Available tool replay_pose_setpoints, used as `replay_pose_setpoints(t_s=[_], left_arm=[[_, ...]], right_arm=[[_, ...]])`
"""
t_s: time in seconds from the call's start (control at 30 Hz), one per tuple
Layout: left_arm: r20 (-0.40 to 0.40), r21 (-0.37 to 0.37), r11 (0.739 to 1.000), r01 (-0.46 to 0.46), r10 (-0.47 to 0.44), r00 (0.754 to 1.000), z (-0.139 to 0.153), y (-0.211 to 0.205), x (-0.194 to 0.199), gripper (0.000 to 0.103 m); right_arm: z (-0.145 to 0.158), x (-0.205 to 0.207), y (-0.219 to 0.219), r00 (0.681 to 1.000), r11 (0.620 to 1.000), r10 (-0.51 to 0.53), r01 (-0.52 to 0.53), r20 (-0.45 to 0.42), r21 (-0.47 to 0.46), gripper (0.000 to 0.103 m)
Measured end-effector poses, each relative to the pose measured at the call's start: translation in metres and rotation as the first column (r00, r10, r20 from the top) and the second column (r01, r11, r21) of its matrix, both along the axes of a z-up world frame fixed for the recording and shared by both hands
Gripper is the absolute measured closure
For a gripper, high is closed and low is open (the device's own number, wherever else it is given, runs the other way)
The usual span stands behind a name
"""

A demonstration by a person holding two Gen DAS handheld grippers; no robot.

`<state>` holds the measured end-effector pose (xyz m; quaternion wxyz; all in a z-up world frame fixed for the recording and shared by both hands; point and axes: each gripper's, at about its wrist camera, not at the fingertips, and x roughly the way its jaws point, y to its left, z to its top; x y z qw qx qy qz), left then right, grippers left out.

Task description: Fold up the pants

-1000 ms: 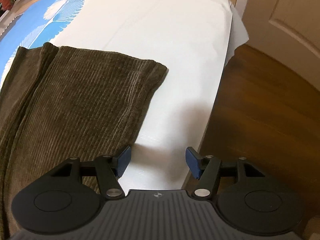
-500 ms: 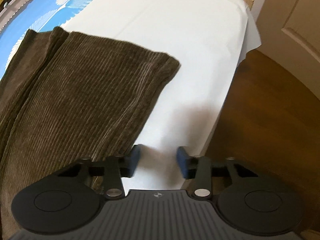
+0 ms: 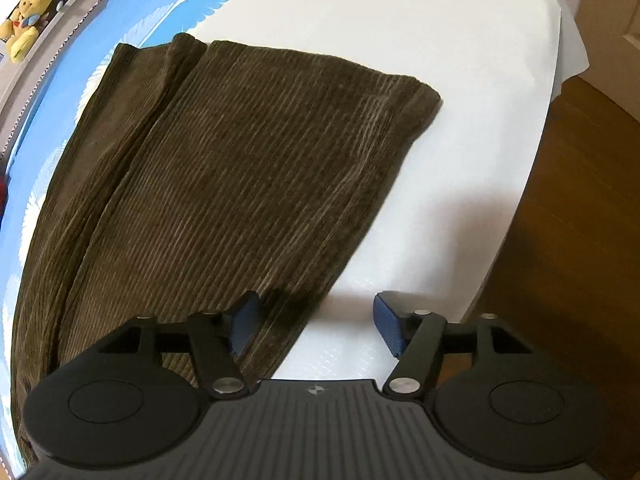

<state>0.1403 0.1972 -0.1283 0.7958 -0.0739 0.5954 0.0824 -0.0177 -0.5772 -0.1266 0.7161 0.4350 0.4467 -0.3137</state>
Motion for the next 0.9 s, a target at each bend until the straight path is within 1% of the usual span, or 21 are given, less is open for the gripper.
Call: replay_pose_setpoints(t_s=[0.03, 0.07, 0.13, 0.2, 0.23, 0.27, 0.3, 0.33, 0.37, 0.43, 0.5, 0.63, 0.77, 0.83, 0.87, 0.9], left_arm=[[0.000, 0.006, 1.000, 0.007, -0.007, 1.000, 0.000, -0.001, 0.000, 0.038], [0.000, 0.010, 1.000, 0.012, -0.012, 1.000, 0.000, -0.002, 0.000, 0.038], [0.001, 0.012, 1.000, 0.014, -0.015, 1.000, 0.000, -0.002, 0.000, 0.040], [0.006, 0.017, 1.000, 0.017, -0.017, 1.000, 0.000, -0.002, 0.000, 0.043], [0.008, 0.021, 1.000, 0.017, -0.017, 1.000, 0.001, -0.002, -0.001, 0.047], [0.010, 0.027, 1.000, 0.017, -0.017, 1.000, 0.000, -0.004, -0.002, 0.050], [0.010, 0.031, 0.999, 0.017, -0.017, 1.000, 0.001, -0.004, -0.003, 0.054], [0.009, 0.034, 0.999, 0.020, -0.020, 1.000, 0.004, -0.004, -0.003, 0.060], [0.011, 0.038, 0.999, 0.025, -0.025, 1.000, 0.006, -0.003, -0.004, 0.062], [0.020, 0.040, 0.998, 0.042, -0.043, 0.999, 0.013, -0.001, -0.008, 0.071], [0.052, 0.041, 0.998, 0.053, -0.055, 0.997, 0.020, 0.000, -0.014, 0.075], [0.126, 0.000, 0.998, 0.059, -0.059, 0.990, 0.043, 0.009, -0.031, 0.079], [0.099, -0.036, 0.996, 0.076, -0.073, 0.992, 0.054, 0.014, -0.046, 0.080], [0.072, -0.035, 0.996, 0.079, -0.076, 0.994, 0.055, 0.017, -0.050, 0.080], [0.059, -0.017, 0.997, 0.081, -0.079, 0.995, 0.054, 0.018, -0.051, 0.080], [0.042, 0.011, 0.996, 0.087, -0.087, 0.995, 0.053, 0.021, -0.054, 0.079]], right_arm=[[-0.001, 0.001, -0.001, 1.000, 1.000, -0.005, 0.005, 0.007, 0.005, 0.037], [-0.001, 0.001, -0.001, 1.000, 1.000, -0.012, 0.012, 0.014, 0.008, 0.039], [-0.001, 0.000, 0.000, 1.000, 1.000, -0.016, 0.016, 0.023, 0.004, 0.050], [-0.002, 0.002, 0.001, 0.999, 1.000, -0.006, 0.005, 0.047, 0.013, 0.079], [-0.002, 0.004, 0.001, 0.999, 1.000, 0.001, -0.001, 0.046, 0.012, 0.083], [-0.002, 0.005, 0.001, 1.000, 1.000, 0.007, -0.007, 0.031, -0.012, 0.086], [-0.002, 0.007, 0.001, 1.000, 0.999, 0.015, -0.014, 0.020, -0.034, 0.092], [0.000, 0.009, 0.002, 1.000, 0.999, 0.019, -0.018, 0.025, -0.042, 0.094], [0.001, 0.011, 0.002, 1.000, 0.999, 0.020, -0.019, 0.022, -0.048, 0.096], [0.008, 0.012, 0.001, 0.999, 0.997, 0.022, -0.020, 0.035, -0.070, 0.097], [0.015, 0.015, 0.005, 0.999, 0.994, 0.030, -0.025, 0.045, -0.107, 0.098], [0.022, 0.010, 0.010, 1.000, 0.988, 0.017, -0.015, 0.017, -0.152, 0.099], [0.033, 0.000, 0.011, 1.000, 0.976, -0.024, 0.026, 0.010, -0.218, 0.100], [0.037, -0.005, 0.009, 0.998, 0.963, -0.056, 0.047, -0.027, -0.267, 0.102], [0.036, -0.005, 0.008, 0.997, 0.960, -0.063, 0.048, -0.046, -0.275, 0.103], [0.036, -0.005, 0.007, 0.995, 0.951, -0.071, 0.044, -0.077, -0.304, 0.103]])
